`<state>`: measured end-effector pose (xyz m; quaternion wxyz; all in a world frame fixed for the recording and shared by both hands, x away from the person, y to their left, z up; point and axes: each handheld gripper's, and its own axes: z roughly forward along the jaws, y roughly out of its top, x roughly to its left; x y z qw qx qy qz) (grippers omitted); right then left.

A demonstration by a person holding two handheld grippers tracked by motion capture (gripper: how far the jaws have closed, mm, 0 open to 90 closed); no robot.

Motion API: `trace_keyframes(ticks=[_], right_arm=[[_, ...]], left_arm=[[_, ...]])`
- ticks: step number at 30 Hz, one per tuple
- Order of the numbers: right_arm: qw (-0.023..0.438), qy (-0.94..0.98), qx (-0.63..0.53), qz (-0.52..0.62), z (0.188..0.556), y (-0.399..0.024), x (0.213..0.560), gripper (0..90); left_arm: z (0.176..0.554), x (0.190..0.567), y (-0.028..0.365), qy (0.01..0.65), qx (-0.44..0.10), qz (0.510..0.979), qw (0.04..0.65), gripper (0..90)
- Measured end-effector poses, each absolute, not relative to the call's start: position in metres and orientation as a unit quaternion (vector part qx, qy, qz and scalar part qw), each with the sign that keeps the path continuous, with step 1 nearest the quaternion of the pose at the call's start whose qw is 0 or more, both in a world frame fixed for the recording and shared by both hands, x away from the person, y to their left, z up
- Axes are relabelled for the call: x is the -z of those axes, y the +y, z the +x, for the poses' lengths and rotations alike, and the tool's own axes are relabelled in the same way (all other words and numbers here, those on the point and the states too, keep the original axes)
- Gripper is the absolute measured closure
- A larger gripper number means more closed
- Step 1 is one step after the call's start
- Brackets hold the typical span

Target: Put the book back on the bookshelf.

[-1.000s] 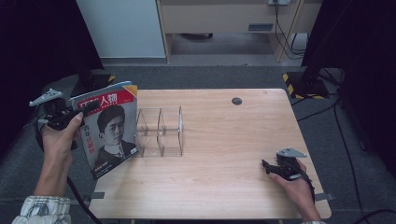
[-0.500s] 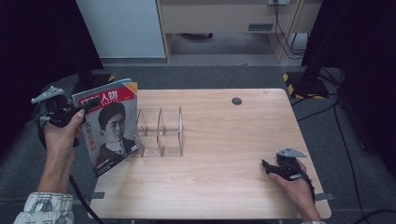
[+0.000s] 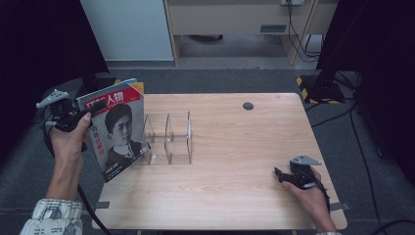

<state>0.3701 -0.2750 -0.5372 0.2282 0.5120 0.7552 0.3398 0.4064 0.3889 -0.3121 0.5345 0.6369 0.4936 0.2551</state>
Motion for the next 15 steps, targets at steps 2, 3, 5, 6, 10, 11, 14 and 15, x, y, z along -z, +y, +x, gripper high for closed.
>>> trace_keyframes(ticks=[2, 3, 5, 6, 10, 11, 14, 15], right_arm=[[0.228, 0.755, -0.34, 0.512, 0.3701, -0.2749, 0.5372, 30.4], [0.228, 0.755, -0.34, 0.512, 0.3701, -0.2749, 0.5372, 30.3], [0.228, 0.755, -0.34, 0.512, 0.3701, -0.275, 0.5372, 30.4], [0.228, 0.756, -0.34, 0.511, 0.37, -0.275, 0.5372, 30.4], [0.228, 0.755, -0.34, 0.512, 0.3701, -0.275, 0.5372, 30.4], [0.228, 0.756, -0.34, 0.511, 0.3701, -0.275, 0.5372, 30.3], [0.228, 0.755, -0.34, 0.512, 0.3701, -0.275, 0.5372, 30.4], [0.228, 0.755, -0.34, 0.512, 0.3701, -0.275, 0.5372, 30.4]], left_arm=[[0.4061, 0.3124, 0.3885, 0.494, -0.258, 0.636, 0.534, 86.5], [0.406, 0.3126, 0.3883, 0.494, -0.258, 0.636, 0.534, 86.5], [0.4061, 0.3132, 0.3879, 0.494, -0.26, 0.636, 0.533, 86.5], [0.4063, 0.3136, 0.3876, 0.494, -0.261, 0.636, 0.532, 86.5], [0.4065, 0.315, 0.3856, 0.494, -0.267, 0.636, 0.53, 86.5], [0.4064, 0.3154, 0.3849, 0.494, -0.268, 0.635, 0.53, 86.5], [0.4059, 0.317, 0.3818, 0.491, -0.274, 0.638, 0.527, 86.5], [0.4056, 0.3176, 0.3807, 0.49, -0.276, 0.639, 0.525, 86.5]])
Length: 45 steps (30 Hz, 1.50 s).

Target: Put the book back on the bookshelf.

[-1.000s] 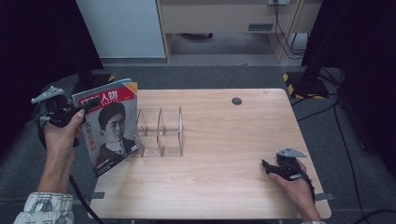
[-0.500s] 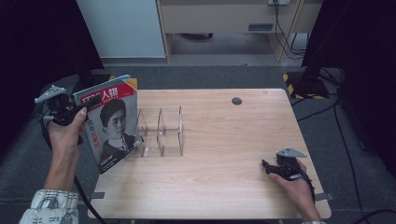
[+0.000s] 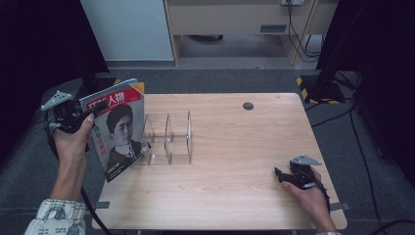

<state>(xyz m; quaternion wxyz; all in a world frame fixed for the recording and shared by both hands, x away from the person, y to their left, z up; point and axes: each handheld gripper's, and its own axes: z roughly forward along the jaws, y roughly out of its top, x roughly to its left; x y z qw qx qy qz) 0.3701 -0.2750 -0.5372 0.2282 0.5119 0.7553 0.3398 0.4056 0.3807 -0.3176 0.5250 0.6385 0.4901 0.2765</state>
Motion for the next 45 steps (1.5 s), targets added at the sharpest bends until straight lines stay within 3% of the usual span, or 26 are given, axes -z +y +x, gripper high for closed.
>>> trace_keyframes(ticks=[45], right_arm=[[0.227, 0.755, -0.34, 0.512, 0.37, -0.275, 0.537, 30.4]], left_arm=[[0.399, 0.327, 0.37, 0.484, -0.337, 0.602, 0.538, 86.5]])
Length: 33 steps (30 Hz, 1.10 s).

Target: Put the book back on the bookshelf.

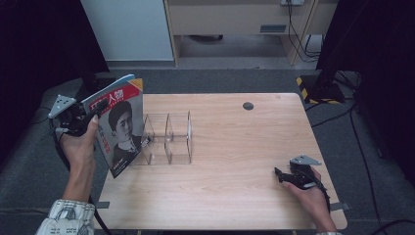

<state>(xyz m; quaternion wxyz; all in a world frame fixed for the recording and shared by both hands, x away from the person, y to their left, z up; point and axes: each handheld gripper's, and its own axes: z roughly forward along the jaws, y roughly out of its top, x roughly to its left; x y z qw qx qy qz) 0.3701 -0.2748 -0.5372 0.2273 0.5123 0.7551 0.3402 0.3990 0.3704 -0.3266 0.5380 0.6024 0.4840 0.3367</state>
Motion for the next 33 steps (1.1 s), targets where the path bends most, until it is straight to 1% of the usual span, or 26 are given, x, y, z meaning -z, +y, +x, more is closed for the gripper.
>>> trace_keyframes(ticks=[11, 25, 33], right_arm=[[0.227, 0.756, -0.341, 0.511, 0.37, -0.275, 0.537, 30.4], [0.226, 0.757, -0.34, 0.51, 0.37, -0.275, 0.537, 30.5], [0.227, 0.757, -0.339, 0.51, 0.37, -0.275, 0.537, 30.6]], left_arm=[[0.392, 0.334, 0.374, 0.469, -0.336, 0.588, 0.567, 86.4], [0.387, 0.356, 0.378, 0.46, -0.326, 0.575, 0.593, 86.4], [0.382, 0.364, 0.378, 0.46, -0.336, 0.561, 0.6, 86.4]])
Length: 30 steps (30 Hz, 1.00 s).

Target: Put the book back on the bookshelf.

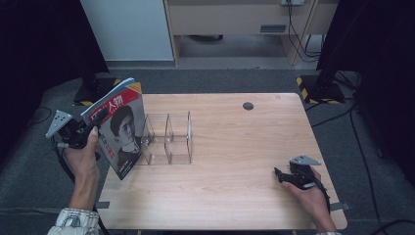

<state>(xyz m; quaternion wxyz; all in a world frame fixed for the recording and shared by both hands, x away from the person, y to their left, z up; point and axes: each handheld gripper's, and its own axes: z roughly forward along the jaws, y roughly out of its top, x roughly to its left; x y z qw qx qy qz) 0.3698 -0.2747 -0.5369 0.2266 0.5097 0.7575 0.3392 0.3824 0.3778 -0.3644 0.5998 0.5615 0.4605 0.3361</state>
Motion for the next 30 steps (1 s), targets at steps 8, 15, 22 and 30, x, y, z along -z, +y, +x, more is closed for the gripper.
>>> trace_keyframes(ticks=[8, 15, 22, 30], right_arm=[[0.227, 0.758, -0.339, 0.509, 0.37, -0.275, 0.537, 30.8], [0.228, 0.759, -0.339, 0.507, 0.37, -0.275, 0.537, 30.7], [0.227, 0.759, -0.34, 0.507, 0.37, -0.275, 0.537, 30.5], [0.226, 0.759, -0.34, 0.507, 0.37, -0.275, 0.537, 30.4]], left_arm=[[0.379, 0.369, 0.375, 0.458, -0.342, 0.554, 0.606, 86.4], [0.374, 0.374, 0.373, 0.452, -0.345, 0.551, 0.612, 86.3], [0.367, 0.382, 0.376, 0.45, -0.342, 0.541, 0.623, 85.8], [0.36, 0.392, 0.375, 0.452, -0.34, 0.539, 0.624, 83.6]])
